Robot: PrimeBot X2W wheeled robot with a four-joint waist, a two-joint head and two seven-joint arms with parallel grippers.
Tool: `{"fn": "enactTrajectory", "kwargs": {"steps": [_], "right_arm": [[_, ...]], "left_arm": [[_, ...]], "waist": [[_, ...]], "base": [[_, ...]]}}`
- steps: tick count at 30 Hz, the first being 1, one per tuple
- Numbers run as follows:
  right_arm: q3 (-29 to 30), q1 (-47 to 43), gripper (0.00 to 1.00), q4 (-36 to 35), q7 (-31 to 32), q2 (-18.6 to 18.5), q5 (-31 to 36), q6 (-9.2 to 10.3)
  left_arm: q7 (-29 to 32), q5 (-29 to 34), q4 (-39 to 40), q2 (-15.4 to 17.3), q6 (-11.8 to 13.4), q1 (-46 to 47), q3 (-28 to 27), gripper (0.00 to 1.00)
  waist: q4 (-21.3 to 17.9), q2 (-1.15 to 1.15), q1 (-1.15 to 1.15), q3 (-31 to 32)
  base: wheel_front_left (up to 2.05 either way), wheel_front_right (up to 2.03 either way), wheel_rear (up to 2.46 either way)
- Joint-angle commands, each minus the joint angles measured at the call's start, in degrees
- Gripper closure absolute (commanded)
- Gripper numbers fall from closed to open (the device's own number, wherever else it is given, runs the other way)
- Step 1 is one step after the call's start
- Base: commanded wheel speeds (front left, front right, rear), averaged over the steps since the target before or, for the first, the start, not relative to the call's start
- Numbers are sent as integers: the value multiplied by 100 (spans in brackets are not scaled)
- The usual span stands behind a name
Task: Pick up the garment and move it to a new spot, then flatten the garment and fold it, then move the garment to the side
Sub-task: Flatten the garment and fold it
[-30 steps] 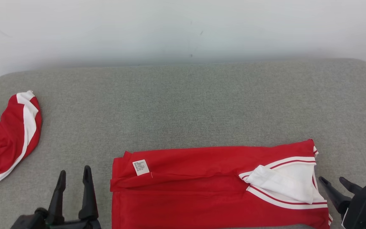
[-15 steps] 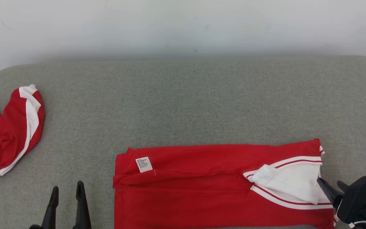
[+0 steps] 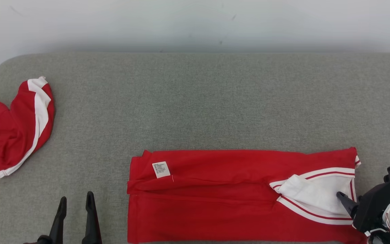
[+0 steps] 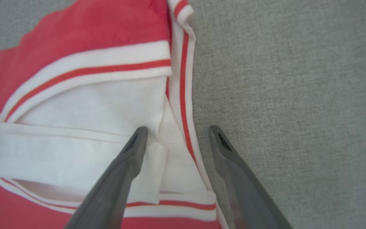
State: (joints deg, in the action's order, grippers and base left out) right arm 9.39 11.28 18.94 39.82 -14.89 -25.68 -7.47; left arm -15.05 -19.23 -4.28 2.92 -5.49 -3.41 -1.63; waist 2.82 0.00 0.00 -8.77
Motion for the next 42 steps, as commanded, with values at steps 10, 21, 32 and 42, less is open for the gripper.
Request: {"fn": "enactTrajectory", "kwargs": {"steps": [10, 21, 32, 42], "right_arm": [[0, 199, 0, 374, 60, 210, 186, -6], [-193, 387, 100, 345, -304, 54, -24, -6], [807, 149, 100, 208, -399, -445, 567, -5], [1041, -106, 100, -495, 16, -314, 702, -5]], "left_arm": [[-15, 167, 67, -6, -42, 94, 65, 0], [-15, 280, 164, -6, -92, 56, 15, 0], [-15, 174, 195, -7, -99, -105, -3, 0], [-15, 70, 132, -6, -31, -137, 109, 0]], "waist": [[64, 0, 0, -111], [-18, 0, 0, -33], [-137, 0, 0, 143], [-230, 0, 0, 337]], "base": [[0, 0, 0], [0, 0, 0], [0, 0, 0], [0, 0, 0]]}}
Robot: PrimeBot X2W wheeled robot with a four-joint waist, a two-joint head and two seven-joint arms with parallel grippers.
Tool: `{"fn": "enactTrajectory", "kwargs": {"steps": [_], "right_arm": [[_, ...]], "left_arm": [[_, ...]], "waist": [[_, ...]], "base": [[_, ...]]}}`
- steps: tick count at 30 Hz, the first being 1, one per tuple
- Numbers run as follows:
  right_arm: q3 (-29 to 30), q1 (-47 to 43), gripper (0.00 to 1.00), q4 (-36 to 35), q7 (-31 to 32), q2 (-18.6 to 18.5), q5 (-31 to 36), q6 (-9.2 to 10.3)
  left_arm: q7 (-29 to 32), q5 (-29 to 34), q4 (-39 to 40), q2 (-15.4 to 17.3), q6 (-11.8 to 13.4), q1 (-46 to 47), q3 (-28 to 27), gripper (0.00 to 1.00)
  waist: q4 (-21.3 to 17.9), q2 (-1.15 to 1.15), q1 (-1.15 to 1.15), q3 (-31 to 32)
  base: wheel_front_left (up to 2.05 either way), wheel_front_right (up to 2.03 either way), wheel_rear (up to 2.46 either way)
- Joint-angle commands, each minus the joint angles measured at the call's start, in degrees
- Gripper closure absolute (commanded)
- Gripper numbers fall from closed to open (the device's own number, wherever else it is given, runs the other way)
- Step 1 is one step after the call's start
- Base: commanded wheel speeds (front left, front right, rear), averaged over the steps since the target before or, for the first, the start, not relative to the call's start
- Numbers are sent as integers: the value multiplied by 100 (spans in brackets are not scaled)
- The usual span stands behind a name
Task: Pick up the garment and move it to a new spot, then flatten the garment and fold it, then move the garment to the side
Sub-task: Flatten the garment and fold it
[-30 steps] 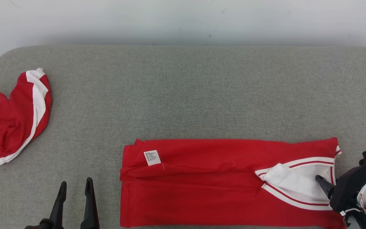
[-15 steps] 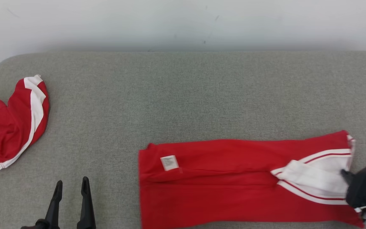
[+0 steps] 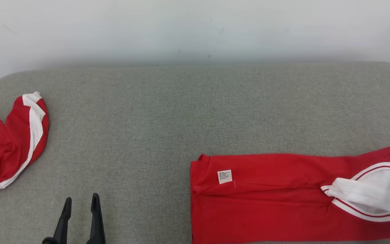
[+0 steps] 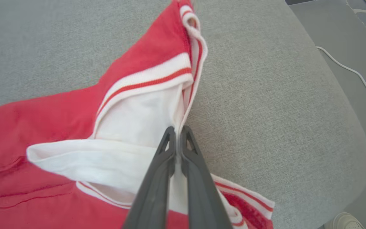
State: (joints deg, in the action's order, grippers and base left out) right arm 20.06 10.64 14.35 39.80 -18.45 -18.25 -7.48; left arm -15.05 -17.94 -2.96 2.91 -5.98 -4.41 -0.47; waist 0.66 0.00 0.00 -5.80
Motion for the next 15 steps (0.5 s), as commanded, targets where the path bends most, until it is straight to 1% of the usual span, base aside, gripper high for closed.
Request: {"fn": "enactTrajectory", "kwargs": {"steps": [1, 6, 9, 11, 15], "right_arm": [[-148, -65, 100, -175, 100, 102, -121, -4], [-1036, -139, 100, -949, 633, 536, -708, -4], [-1628, -125, 100, -1274, 887, 720, -913, -4], [-1978, -63, 100, -1362, 987, 797, -970, -4], [-2548, 92, 100, -1253, 1032, 912, -1062, -4]], "left_arm": [[-15, -67, 0, -5, 31, -43, -1, 0], [-15, -93, 31, -6, 65, -79, 3, 0], [-15, -106, 7, -5, 55, -115, -2, 0], [-15, -117, 4, -5, 46, -142, -4, 0], [-15, -124, -9, -4, 36, -117, 24, 0]], "waist": [[-16, 0, 0, 66], [-28, 0, 0, 147], [-11, 0, 0, 185], [14, 0, 0, 196], [102, 0, 0, 185]], "base": [[0, 0, 0], [0, 0, 0], [0, 0, 0], [0, 0, 0], [0, 0, 0]]}}
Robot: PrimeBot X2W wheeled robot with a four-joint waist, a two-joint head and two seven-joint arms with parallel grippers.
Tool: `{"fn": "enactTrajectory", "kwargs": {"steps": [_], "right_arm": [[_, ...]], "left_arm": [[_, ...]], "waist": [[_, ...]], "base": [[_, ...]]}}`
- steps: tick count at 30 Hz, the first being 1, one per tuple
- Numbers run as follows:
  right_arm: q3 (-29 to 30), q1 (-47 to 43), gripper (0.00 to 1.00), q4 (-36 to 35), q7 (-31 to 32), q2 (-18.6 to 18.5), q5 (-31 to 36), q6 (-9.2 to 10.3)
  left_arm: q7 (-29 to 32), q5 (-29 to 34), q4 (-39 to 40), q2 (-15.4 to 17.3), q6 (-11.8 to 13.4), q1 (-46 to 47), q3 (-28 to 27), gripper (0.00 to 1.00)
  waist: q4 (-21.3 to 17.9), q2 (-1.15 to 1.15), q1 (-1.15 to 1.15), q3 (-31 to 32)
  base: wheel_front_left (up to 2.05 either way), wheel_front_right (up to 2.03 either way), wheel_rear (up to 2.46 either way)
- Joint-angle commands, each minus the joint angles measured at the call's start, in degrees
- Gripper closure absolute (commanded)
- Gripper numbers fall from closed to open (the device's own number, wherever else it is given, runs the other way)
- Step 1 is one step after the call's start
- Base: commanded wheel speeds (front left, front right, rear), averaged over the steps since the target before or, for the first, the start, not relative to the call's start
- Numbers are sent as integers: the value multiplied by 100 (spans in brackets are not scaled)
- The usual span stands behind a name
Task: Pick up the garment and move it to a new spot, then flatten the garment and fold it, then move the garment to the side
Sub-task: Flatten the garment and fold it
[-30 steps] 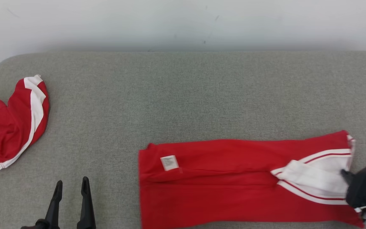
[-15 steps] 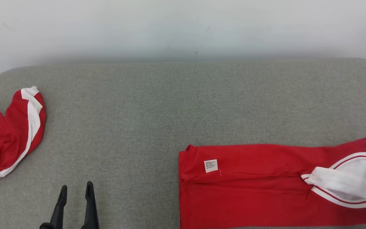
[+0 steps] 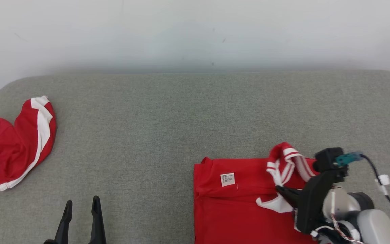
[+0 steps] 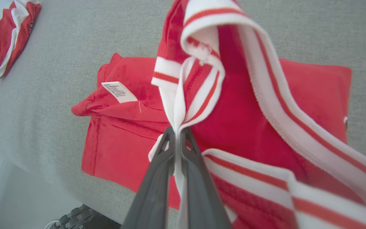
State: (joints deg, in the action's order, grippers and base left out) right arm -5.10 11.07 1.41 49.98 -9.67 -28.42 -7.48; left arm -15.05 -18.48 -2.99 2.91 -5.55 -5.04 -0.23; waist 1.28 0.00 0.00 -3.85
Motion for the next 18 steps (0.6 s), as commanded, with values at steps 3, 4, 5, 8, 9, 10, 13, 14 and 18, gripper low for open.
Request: {"fn": "enactTrajectory", "kwargs": {"steps": [3, 4, 5, 8, 9, 10, 13, 14, 18], "right_arm": [[-358, 236, 100, 207, -88, 117, -71, -4], [-452, 300, 100, 284, -134, 144, -61, -4], [-528, 352, 100, 376, -178, 181, -64, -4], [-779, 540, 100, 656, -297, 296, -94, -4], [-779, 540, 100, 656, -297, 296, -94, -4], [-847, 594, 100, 745, -347, 332, -103, -5], [-1025, 752, 100, 1061, -467, 409, -116, -4], [-1080, 799, 100, 1159, -512, 434, -89, -4], [-1271, 954, 100, 1560, -677, 523, -36, -4]], "left_arm": [[-15, -70, -20, -4, -2, -33, 17, 0], [-15, -70, -31, -5, -5, -28, 22, 0], [-15, -70, -44, -5, -7, -19, 38, 0], [-15, -73, -64, -4, -12, 2, 73, 0], [-15, -73, -64, -4, -12, 2, 73, 0], [-15, -76, -67, -4, -12, 9, 80, 0], [-15, -78, -83, -4, -7, 17, 130, 0], [-15, -78, -82, -4, -1, 14, 142, 0], [-15, -80, -94, -4, 10, 5, 191, 0]], "waist": [[112, 0, 0, -26], [134, 0, 0, -30], [167, 0, 0, -34], [253, 0, 0, -45], [253, 0, 0, -45], [280, 0, 0, -46], [371, 0, 0, -49], [396, 0, 0, -49], [500, 0, 0, -43]], "base": [[0, 0, 0], [0, 0, 0], [0, 0, 0], [0, 0, 0], [0, 0, 0], [0, 0, 0], [0, 0, 0], [0, 0, 0], [0, 0, 0]]}}
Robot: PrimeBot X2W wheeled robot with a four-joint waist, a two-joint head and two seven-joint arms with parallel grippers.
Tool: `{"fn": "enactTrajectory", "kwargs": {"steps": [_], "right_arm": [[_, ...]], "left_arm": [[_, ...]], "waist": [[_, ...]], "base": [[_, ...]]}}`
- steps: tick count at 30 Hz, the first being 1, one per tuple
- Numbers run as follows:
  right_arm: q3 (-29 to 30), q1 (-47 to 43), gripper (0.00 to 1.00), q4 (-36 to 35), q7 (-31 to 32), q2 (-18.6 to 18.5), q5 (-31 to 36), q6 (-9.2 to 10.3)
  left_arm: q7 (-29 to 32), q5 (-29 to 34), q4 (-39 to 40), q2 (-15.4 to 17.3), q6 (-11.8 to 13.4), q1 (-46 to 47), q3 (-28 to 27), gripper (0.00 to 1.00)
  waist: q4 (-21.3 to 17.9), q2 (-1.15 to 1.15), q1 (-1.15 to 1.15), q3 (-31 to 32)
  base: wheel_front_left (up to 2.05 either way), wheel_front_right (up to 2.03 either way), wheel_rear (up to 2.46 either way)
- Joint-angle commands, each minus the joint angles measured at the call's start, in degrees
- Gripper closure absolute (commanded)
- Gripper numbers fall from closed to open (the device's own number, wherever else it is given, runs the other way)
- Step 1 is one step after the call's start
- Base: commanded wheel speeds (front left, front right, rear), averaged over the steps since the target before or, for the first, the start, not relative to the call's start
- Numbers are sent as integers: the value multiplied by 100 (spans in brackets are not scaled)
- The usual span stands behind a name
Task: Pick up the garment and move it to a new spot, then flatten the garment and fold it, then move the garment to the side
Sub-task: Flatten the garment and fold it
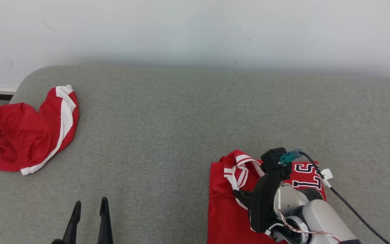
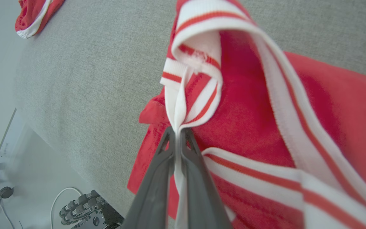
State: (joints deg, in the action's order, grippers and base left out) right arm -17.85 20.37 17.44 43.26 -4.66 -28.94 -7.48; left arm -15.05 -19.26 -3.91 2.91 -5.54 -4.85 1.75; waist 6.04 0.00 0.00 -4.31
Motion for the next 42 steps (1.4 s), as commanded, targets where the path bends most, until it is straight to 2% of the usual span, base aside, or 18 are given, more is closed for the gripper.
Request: {"fn": "enactTrajectory", "kwargs": {"steps": [1, 4, 5, 6, 10, 15, 17, 26, 30, 36, 42], "right_arm": [[-36, 54, 100, 51, -49, 43, 1, -4], [-171, 136, 100, 295, -183, 95, -58, -5], [-211, 164, 80, 365, -211, 112, -85, -4], [-226, 209, 0, 406, -274, 123, -103, -5], [-210, 310, 0, 433, -591, 155, -282, -5], [-28, 377, 0, -4, -955, 163, -942, -4], [124, 394, 0, -176, -1100, 63, -949, -4], [1248, -85, 0, -515, -1762, -569, -332, -4], [1640, -751, 0, -790, -2412, -861, 107, -4], [1706, -1534, 0, -1028, -3413, -1049, 562, -4], [1630, -2236, 0, -1102, -4491, -933, 890, -4]], "left_arm": [[-15, -7, -7, -4, 8, -19, 0, 0], [-15, -15, -18, -4, 0, -51, 7, 0], [-15, -14, -19, -4, -1, -65, 8, 0], [-15, -18, -20, -4, -2, -80, 9, 0], [-15, -35, -27, -4, -1, -117, 1, 0], [-15, -21, -32, -4, 3, -175, -57, 0], [-15, -2, -14, -4, 3, -199, -75, 0], [-15, 47, 56, -5, 15, -222, -102, 0], [-15, 39, 56, -5, 37, -252, -104, 0], [-15, 41, 58, -5, 39, -354, -166, 0], [-15, 149, 58, -4, -19, -352, -286, 0]], "waist": [[42, 0, 0, 9], [72, 0, 0, 22], [76, 0, 0, 28], [77, 0, 0, 35], [61, 0, 0, 72], [-40, 0, 0, 151], [-88, 0, 0, 170], [-256, 0, 0, 222], [-295, 0, 0, 298], [-394, 0, 0, 451], [-583, 0, 0, 618]], "base": [[0, 0, 0], [0, 0, 0], [0, 0, 0], [0, 0, 0], [0, 0, 0], [0, 0, 0], [0, 0, 0], [0, 0, 0], [0, 0, 0], [0, 0, 0], [0, 0, 0]]}}
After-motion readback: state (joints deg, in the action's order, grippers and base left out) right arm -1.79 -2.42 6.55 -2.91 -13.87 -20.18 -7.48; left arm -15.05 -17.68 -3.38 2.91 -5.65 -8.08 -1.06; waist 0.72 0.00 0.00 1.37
